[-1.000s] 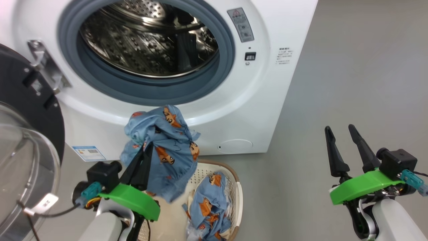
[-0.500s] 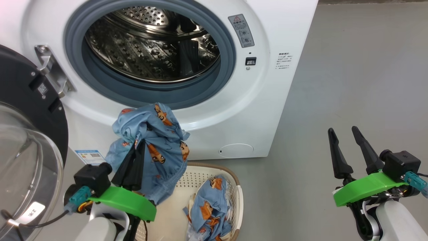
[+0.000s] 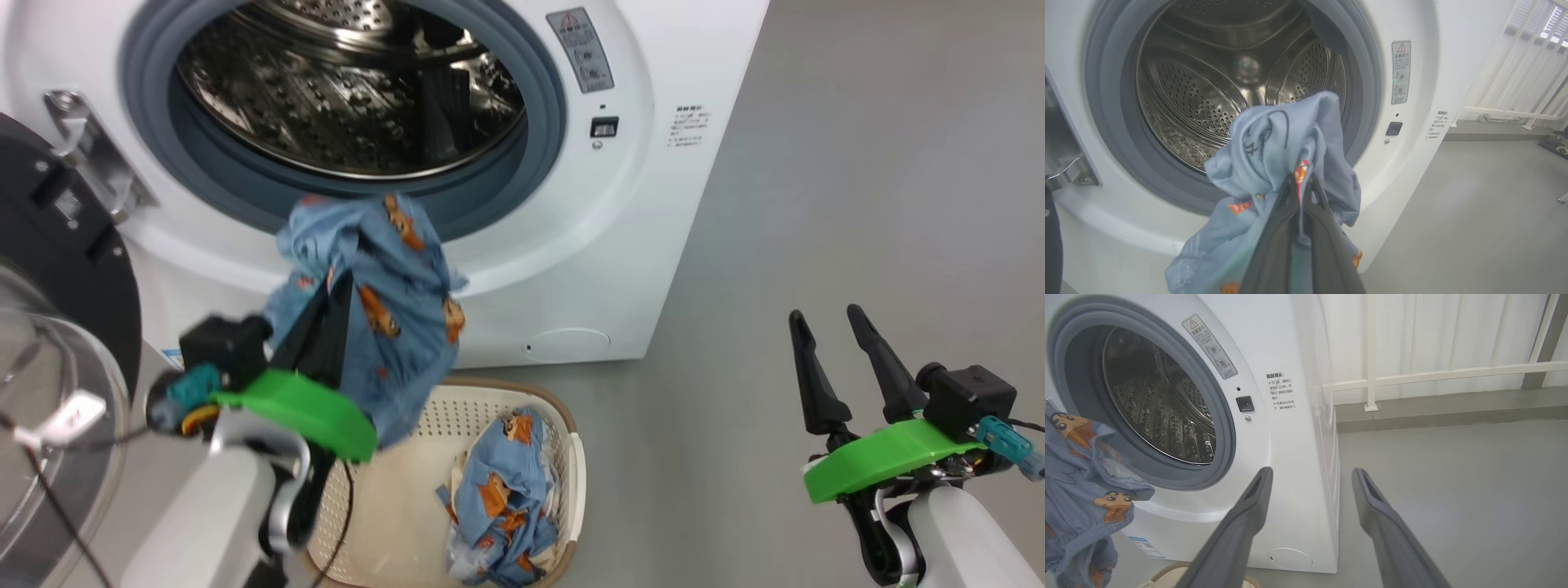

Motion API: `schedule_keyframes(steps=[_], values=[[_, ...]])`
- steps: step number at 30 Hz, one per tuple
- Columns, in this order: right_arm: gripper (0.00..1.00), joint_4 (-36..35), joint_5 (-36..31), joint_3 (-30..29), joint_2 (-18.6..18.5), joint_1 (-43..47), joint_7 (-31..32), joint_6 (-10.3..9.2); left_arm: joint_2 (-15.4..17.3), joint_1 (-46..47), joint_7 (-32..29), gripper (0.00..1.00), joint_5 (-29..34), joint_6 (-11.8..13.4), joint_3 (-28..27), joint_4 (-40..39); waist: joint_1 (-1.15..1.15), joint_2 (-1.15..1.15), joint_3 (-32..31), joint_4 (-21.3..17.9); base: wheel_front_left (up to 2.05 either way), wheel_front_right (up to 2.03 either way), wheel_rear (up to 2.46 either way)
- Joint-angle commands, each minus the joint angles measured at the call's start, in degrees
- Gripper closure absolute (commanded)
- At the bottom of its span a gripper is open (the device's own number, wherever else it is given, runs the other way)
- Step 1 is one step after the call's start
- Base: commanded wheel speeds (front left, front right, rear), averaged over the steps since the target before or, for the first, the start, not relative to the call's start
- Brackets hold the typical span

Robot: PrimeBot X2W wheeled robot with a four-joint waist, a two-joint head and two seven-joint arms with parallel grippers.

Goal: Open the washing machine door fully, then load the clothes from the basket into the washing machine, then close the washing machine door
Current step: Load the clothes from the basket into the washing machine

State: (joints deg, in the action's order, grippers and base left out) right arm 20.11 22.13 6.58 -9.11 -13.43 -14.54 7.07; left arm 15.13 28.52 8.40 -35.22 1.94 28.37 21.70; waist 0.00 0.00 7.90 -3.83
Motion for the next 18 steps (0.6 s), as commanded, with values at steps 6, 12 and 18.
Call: schedule_keyframes(steps=[6,12,18], values=[[0.0,-2.0,-1.0,1.6,0.8,-2.9,-0.5,0.42,0.3,12.1,0.3,1.0,0.5,-2.8,-2.1,6.7,0.0,0.0,5.1,-2.5,0.0,0.0,0.0],[0.0,-2.9,-2.1,1.6,2.3,-4.2,-0.5,0.42,0.0,22.7,1.9,1.0,0.8,-5.2,-2.9,15.1,0.0,0.0,10.5,-4.9,0.0,0.0,0.0],[0.0,-4.2,-3.3,2.4,4.2,-5.8,-0.5,0.42,1.1,32.5,2.9,1.0,1.3,-6.7,-3.5,23.4,0.0,0.0,16.1,-8.0,0.0,0.0,0.0]])
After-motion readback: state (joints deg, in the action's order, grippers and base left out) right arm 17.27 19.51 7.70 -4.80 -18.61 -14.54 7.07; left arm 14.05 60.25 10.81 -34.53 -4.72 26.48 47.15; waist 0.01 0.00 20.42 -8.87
